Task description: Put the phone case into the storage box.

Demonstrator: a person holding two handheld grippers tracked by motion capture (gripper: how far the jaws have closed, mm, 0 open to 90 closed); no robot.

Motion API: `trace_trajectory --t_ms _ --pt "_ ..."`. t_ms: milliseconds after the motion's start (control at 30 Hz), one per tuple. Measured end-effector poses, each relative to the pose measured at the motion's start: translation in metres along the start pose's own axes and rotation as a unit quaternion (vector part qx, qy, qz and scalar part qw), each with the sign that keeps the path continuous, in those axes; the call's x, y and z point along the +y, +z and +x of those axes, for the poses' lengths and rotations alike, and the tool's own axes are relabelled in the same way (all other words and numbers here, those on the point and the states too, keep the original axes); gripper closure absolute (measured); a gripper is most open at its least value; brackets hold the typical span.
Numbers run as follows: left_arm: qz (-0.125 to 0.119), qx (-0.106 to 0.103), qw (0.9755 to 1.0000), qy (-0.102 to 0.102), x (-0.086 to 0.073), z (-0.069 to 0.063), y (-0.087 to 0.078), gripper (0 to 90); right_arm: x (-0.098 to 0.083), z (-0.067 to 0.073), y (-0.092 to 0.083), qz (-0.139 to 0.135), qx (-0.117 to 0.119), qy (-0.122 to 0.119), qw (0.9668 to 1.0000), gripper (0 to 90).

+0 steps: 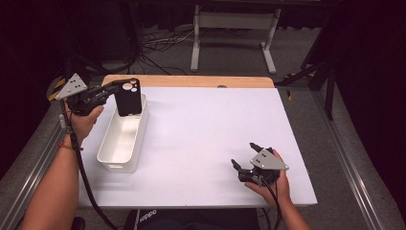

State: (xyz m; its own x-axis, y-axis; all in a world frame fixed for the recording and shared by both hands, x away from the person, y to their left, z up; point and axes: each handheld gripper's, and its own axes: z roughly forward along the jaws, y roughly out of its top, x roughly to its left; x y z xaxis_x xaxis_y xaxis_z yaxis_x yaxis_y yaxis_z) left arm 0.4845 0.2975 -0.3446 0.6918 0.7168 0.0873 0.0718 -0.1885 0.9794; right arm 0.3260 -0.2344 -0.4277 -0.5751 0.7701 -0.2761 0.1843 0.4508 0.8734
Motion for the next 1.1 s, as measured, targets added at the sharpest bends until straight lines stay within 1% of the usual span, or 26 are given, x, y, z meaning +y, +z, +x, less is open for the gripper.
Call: trace_trajectory --t_ms 100,167,267,300,333,367,400,467,500,533,567,633,700,767,967,1033,1100 --pt "-0.002 -0.002 1.0000 -0.006 -0.007 0.006 0.008 82.4 0.000 0.001 0.002 0.006 0.001 0.002 1.0000 17.9" --pt "0.003 -0.003 1.0000 -0.008 -0.010 0.009 0.011 82.4 -0.001 0.001 0.003 0.010 0.001 0.003 0.9999 18.2" --pt "0.003 -0.003 0.9999 -0.012 -0.016 0.014 0.018 82.4 -0.002 0.003 0.004 0.015 0.010 0.005 0.9998 19.6" --pt "0.007 -0.004 0.9999 -0.011 -0.017 0.015 0.020 82.4 -0.003 0.003 0.004 0.016 0.012 0.005 0.9998 19.5" --pt "0.004 -0.005 0.9999 -0.014 -0.020 0.016 0.023 82.4 -0.003 0.003 0.004 0.017 0.012 0.004 0.9998 19.5" --pt "0.007 -0.004 0.9999 -0.013 -0.021 0.016 0.025 82.4 -0.004 0.003 0.004 0.017 0.013 0.007 0.9997 19.4" --pt "0.011 -0.005 0.9999 -0.011 -0.021 0.017 0.026 82.4 -0.004 0.003 0.004 0.018 0.013 0.008 0.9997 19.4" --pt "0.012 -0.006 0.9998 -0.011 -0.023 0.017 0.027 82.4 -0.005 0.002 0.004 0.019 0.015 0.009 0.9997 19.4" --pt "0.006 -0.003 0.9999 -0.012 -0.025 0.016 0.029 82.4 -0.006 0.002 0.004 0.020 0.016 0.011 0.9996 19.4" --pt "0.012 -0.004 0.9999 -0.010 -0.025 0.017 0.029 82.4 -0.006 0.002 0.005 0.022 0.017 0.011 0.9996 19.4" --pt "0.004 -0.005 0.9999 -0.013 -0.026 0.017 0.031 82.4 -0.007 0.002 0.005 0.023 0.018 0.011 0.9995 19.4" --pt "0.010 -0.005 0.9999 -0.013 -0.028 0.018 0.031 82.4 -0.007 0.002 0.005 0.025 0.019 0.010 0.9995 19.4" --pt "0.010 -0.008 0.9998 -0.015 -0.031 0.019 0.033 82.3 -0.007 0.002 0.006 0.026 0.020 0.010 0.9994 19.4" --pt "0.012 -0.005 0.9998 -0.013 -0.034 0.019 0.034 82.4 -0.007 0.002 0.006 0.027 0.021 0.010 0.9994 19.4" --pt "0.019 -0.006 0.9997 -0.011 -0.043 0.023 0.039 82.4 -0.007 0.003 0.008 0.032 0.022 0.010 0.9992 19.4" --pt "0.014 -0.008 0.9997 -0.017 -0.045 0.026 0.040 82.3 -0.007 0.002 0.009 0.032 0.022 0.009 0.9992 19.4" --pt "0.008 -0.005 0.9997 -0.020 -0.047 0.027 0.040 82.3 -0.006 0.002 0.008 0.032 0.021 0.011 0.9992 19.4"
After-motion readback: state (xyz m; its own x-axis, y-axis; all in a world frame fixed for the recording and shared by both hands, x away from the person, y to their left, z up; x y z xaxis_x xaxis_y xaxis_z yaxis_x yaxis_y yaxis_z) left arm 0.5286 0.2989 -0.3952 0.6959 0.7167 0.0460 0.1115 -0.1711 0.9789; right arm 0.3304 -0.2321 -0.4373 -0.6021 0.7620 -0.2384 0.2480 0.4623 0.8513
